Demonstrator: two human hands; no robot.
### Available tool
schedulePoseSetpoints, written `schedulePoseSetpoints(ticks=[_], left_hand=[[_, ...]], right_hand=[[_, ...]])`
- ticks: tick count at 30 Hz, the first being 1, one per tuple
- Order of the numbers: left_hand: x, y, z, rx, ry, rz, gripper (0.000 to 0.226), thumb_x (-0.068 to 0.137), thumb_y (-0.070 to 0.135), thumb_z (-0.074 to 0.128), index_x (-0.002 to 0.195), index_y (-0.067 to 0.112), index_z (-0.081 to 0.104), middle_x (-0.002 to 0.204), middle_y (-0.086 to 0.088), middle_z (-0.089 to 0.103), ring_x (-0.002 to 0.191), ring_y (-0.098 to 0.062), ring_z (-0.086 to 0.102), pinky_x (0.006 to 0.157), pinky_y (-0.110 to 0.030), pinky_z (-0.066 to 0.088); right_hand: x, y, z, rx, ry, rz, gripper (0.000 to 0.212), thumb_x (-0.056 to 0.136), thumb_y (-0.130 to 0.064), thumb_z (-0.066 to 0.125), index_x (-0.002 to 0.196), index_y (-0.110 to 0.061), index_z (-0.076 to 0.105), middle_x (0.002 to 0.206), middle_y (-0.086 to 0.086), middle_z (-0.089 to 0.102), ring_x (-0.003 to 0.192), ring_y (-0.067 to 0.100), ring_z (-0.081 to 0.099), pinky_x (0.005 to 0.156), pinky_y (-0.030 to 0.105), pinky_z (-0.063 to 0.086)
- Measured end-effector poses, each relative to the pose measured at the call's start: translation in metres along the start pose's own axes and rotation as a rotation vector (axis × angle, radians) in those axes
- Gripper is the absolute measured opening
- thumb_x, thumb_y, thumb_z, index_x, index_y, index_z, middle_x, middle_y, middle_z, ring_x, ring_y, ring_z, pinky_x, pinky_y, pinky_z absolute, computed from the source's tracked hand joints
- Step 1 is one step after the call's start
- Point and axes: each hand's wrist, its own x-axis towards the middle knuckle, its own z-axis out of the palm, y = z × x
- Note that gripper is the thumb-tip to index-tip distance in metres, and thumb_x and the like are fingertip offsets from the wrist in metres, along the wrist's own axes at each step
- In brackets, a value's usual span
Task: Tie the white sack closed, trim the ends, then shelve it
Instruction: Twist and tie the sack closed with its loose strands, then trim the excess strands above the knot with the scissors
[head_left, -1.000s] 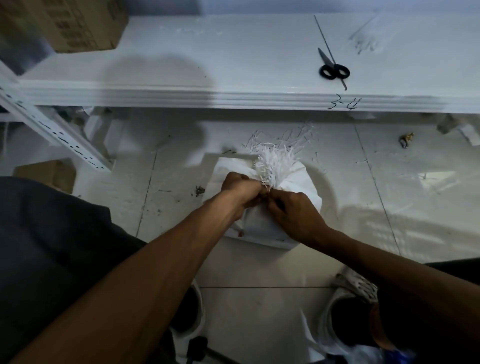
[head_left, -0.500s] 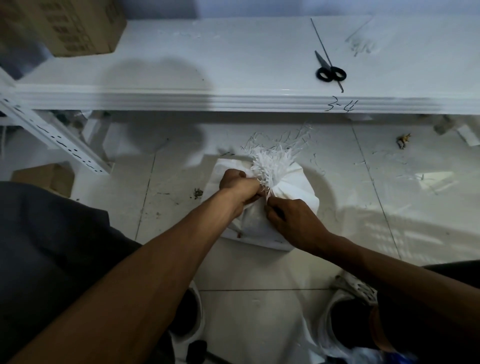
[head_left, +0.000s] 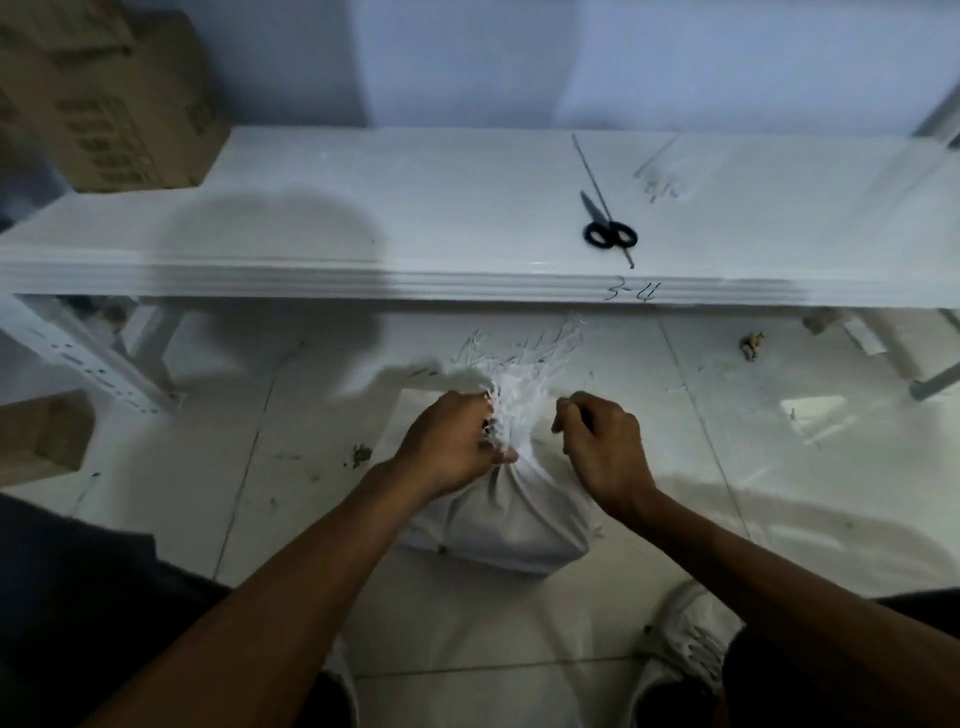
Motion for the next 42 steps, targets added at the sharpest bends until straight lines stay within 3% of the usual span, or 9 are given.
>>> schedulePoseSetpoints(ticks=[5,10,15,21,23,27,33,40,42], left_hand=[[0.0,-0.001,0.001,0.108,0.07,0.203,0.021,0.088,0.03,0.061,0.098,0.011,0.06,0.098,-0.009,0.066,0.093,-0.026,0.063,0.075,-0.036,0.05],[-0.002,0.002,-0.005,0.023,0.171,0.231,0.024,0.085,0.024,0.072,0.099,0.008,0.063,0.101,-0.007,0.059,0.092,-0.023,0.062,0.08,-0.033,0.05],[0.004,0.003,-0.019,0.013,0.265,0.115,0.024,0.082,0.028,0.068,0.1,0.013,0.069,0.099,-0.008,0.072,0.098,-0.028,0.064,0.08,-0.035,0.053],[0.022,0.029,-0.057,-0.084,0.471,0.14,0.021,0.088,0.013,0.069,0.104,0.0,0.074,0.107,-0.015,0.075,0.103,-0.03,0.069,0.078,-0.004,0.036],[0.032,0.042,-0.072,-0.072,0.468,0.212,0.024,0.089,0.015,0.067,0.108,0.002,0.072,0.114,-0.013,0.074,0.108,-0.027,0.067,0.085,-0.01,0.039],[0.047,0.059,-0.081,-0.124,0.413,0.292,0.011,0.086,0.012,0.066,0.094,0.01,0.058,0.092,-0.001,0.071,0.091,-0.021,0.067,0.074,-0.02,0.044],[0.066,0.068,-0.082,-0.261,0.346,0.237,0.017,0.088,0.016,0.067,0.096,0.02,0.053,0.091,0.01,0.065,0.083,-0.007,0.062,0.064,0.003,0.036],[0.074,0.069,-0.08,-0.365,0.26,0.121,0.028,0.088,0.023,0.068,0.114,0.016,0.058,0.11,0.005,0.069,0.098,-0.01,0.063,0.072,-0.003,0.041],[0.073,0.065,-0.083,-0.4,0.256,0.06,0.027,0.087,0.025,0.07,0.11,0.014,0.062,0.109,0.003,0.071,0.098,-0.013,0.064,0.08,-0.016,0.047]], right_hand=[[0.033,-0.019,-0.002,-0.011,0.013,-0.045,0.025,0.096,-0.022,0.047,0.075,-0.013,0.057,0.065,0.001,0.062,0.057,0.013,0.057,0.052,0.021,0.039],[0.068,-0.041,-0.001,0.065,0.051,-0.056,0.019,0.094,-0.022,0.051,0.081,-0.014,0.062,0.065,-0.004,0.062,0.056,0.003,0.056,0.05,0.006,0.037],[0.093,-0.054,-0.004,0.089,0.083,-0.069,0.024,0.093,-0.024,0.052,0.087,-0.008,0.069,0.078,0.003,0.071,0.07,0.016,0.064,0.057,0.015,0.041],[0.127,-0.058,-0.014,0.078,0.225,-0.084,0.024,0.091,-0.02,0.051,0.089,-0.005,0.07,0.09,0.008,0.072,0.078,0.021,0.068,0.066,0.023,0.047],[0.14,-0.056,-0.017,0.059,0.309,-0.067,0.025,0.089,-0.021,0.049,0.088,-0.006,0.069,0.092,0.012,0.071,0.08,0.027,0.068,0.073,0.032,0.052],[0.166,-0.052,-0.024,0.011,0.381,0.051,0.019,0.087,-0.013,0.051,0.091,-0.007,0.068,0.095,0.015,0.071,0.09,0.033,0.066,0.077,0.035,0.05],[0.205,-0.038,-0.033,-0.101,0.39,0.242,0.031,0.087,-0.015,0.055,0.113,0.002,0.057,0.119,0.025,0.057,0.108,0.044,0.058,0.088,0.044,0.046],[0.224,-0.035,-0.043,-0.207,0.255,0.308,0.032,0.081,-0.021,0.068,0.102,0.002,0.061,0.114,0.024,0.064,0.107,0.042,0.062,0.074,0.035,0.047],[0.222,-0.041,-0.048,-0.311,0.174,0.256,0.031,0.082,-0.021,0.069,0.102,0.001,0.06,0.115,0.023,0.063,0.108,0.041,0.061,0.073,0.034,0.045]])
